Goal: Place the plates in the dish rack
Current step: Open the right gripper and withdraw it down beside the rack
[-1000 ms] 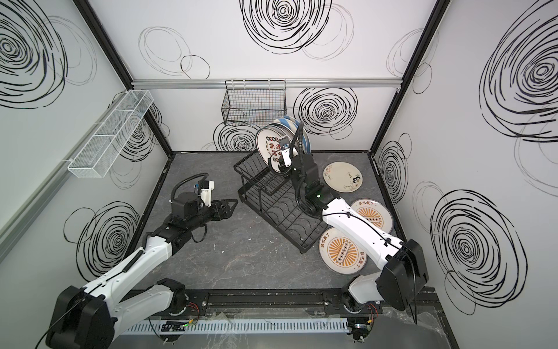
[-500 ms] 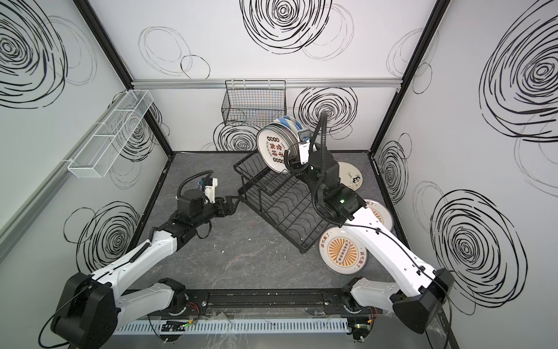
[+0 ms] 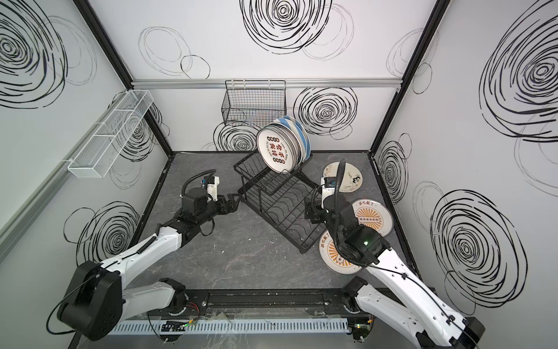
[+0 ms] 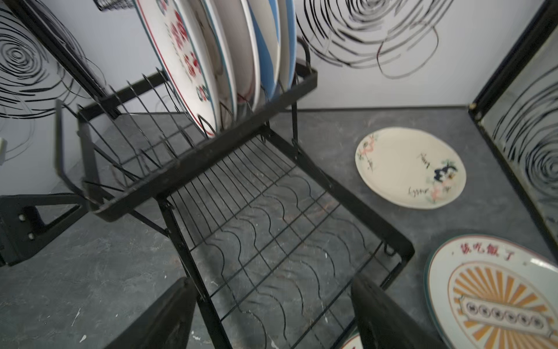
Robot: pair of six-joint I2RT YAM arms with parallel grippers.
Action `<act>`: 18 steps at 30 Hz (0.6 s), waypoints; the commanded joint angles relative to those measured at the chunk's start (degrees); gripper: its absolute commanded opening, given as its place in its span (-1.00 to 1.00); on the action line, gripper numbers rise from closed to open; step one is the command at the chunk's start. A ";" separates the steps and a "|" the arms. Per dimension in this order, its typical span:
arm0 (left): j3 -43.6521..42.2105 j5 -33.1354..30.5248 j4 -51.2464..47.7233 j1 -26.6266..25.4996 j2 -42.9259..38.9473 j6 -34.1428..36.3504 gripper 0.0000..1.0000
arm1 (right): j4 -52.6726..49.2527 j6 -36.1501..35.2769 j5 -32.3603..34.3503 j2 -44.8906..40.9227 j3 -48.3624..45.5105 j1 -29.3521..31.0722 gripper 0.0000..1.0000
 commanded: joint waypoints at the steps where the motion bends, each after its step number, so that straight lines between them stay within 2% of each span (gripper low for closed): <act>1: 1.36 0.42 6.90 -0.63 0.80 1.28 0.92 | -1.02 7.54 0.35 -0.03 -3.52 -2.88 0.75; 4: 0.34 -0.97 8.84 -1.96 1.27 3.72 0.92 | 0.63 8.15 -3.24 -0.64 -7.10 -9.73 0.78; 8: 0.22 -1.46 10.82 -2.90 3.49 4.60 0.92 | 5.00 8.77 -16.93 -0.30 -13.94 -23.04 0.80; 10: 0.05 -2.07 10.49 -3.65 4.05 4.65 0.92 | 7.37 9.57 -20.86 -0.43 -17.28 -26.76 0.79; 18: -3.13 -3.26 12.97 -4.36 5.26 4.08 0.92 | 12.64 9.78 -17.95 4.33 -20.38 -29.34 0.76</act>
